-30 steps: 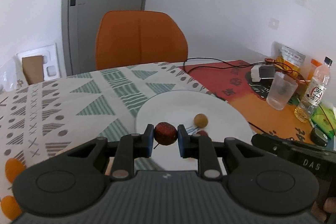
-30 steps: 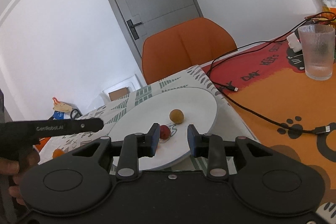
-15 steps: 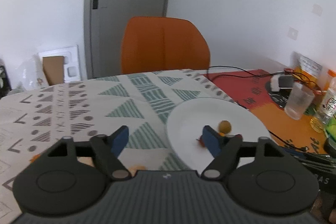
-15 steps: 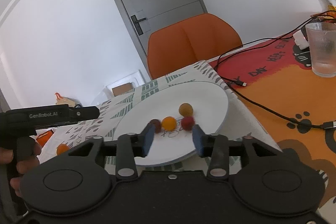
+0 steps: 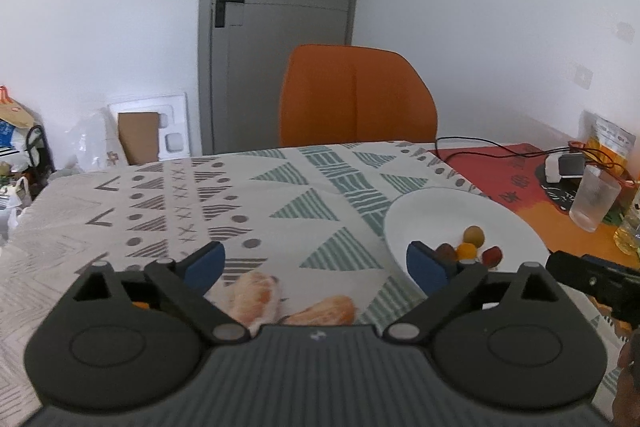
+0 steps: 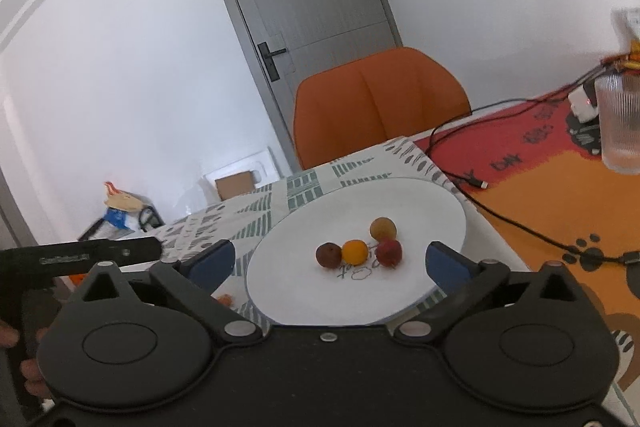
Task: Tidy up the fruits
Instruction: 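Move both open grippers back toward the fruit cluster, then grasp a large orange with the left gripper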
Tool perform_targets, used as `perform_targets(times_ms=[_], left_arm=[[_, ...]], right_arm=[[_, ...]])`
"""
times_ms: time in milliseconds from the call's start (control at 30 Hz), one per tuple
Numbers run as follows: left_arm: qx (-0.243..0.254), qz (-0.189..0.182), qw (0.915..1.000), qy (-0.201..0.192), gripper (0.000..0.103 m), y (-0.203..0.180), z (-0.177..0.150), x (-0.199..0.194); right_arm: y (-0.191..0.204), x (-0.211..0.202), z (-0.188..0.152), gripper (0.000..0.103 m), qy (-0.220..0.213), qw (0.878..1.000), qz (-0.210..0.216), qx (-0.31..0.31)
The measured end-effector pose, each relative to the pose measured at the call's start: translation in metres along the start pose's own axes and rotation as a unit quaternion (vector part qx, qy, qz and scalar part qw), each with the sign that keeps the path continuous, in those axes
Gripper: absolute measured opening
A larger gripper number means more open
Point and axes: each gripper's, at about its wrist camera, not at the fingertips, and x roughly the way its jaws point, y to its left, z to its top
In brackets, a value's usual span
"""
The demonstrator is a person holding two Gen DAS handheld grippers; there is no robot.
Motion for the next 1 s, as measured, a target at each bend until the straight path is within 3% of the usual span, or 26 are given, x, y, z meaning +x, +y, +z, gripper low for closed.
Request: perform_targets(times_ms=[633, 1000], left_arm=[[-0.045, 0.041, 0.9981, -0.007, 0.098, 0.072, -0.018, -0.047], [-0.084, 0.054, 0.995, 0.01, 0.098, 0.11, -0.039, -0.047]], right_arm=[[0.07, 0.007, -0.01, 0.103, 0.024, 0.998, 0.017, -0.055], [0.097, 0.019, -0.023, 0.103, 0.065, 0.993, 0.072, -0.07]])
